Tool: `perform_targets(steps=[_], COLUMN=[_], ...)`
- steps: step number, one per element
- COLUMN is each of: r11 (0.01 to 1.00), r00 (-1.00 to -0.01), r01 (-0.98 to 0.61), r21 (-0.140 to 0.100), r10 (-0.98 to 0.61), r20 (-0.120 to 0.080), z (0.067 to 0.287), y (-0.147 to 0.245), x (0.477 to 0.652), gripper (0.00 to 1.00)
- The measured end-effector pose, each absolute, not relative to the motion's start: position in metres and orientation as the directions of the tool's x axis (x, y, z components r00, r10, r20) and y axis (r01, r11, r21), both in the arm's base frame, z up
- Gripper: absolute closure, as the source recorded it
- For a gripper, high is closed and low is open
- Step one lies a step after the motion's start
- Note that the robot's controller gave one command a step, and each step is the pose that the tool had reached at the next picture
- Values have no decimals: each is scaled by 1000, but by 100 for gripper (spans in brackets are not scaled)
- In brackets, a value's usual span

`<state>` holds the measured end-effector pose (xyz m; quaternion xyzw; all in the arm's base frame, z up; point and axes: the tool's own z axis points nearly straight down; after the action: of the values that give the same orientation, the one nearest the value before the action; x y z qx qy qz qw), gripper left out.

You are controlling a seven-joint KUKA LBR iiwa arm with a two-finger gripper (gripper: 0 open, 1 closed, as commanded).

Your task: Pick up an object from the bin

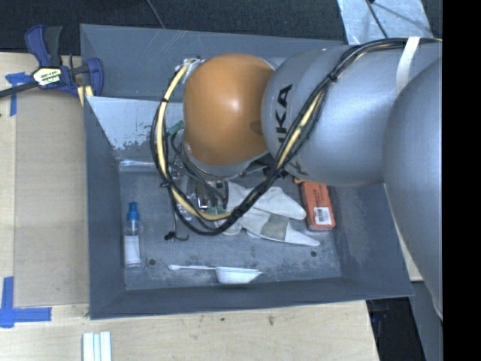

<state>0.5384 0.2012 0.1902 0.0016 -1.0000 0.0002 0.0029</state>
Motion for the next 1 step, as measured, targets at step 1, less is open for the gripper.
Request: perform_targets(steps=[1], r11=[1000], r00=[-1000], r01=[0], r21=[1], r10=[0], r20=[-2], z=[195], y=[200], x=[540], gripper=[0])
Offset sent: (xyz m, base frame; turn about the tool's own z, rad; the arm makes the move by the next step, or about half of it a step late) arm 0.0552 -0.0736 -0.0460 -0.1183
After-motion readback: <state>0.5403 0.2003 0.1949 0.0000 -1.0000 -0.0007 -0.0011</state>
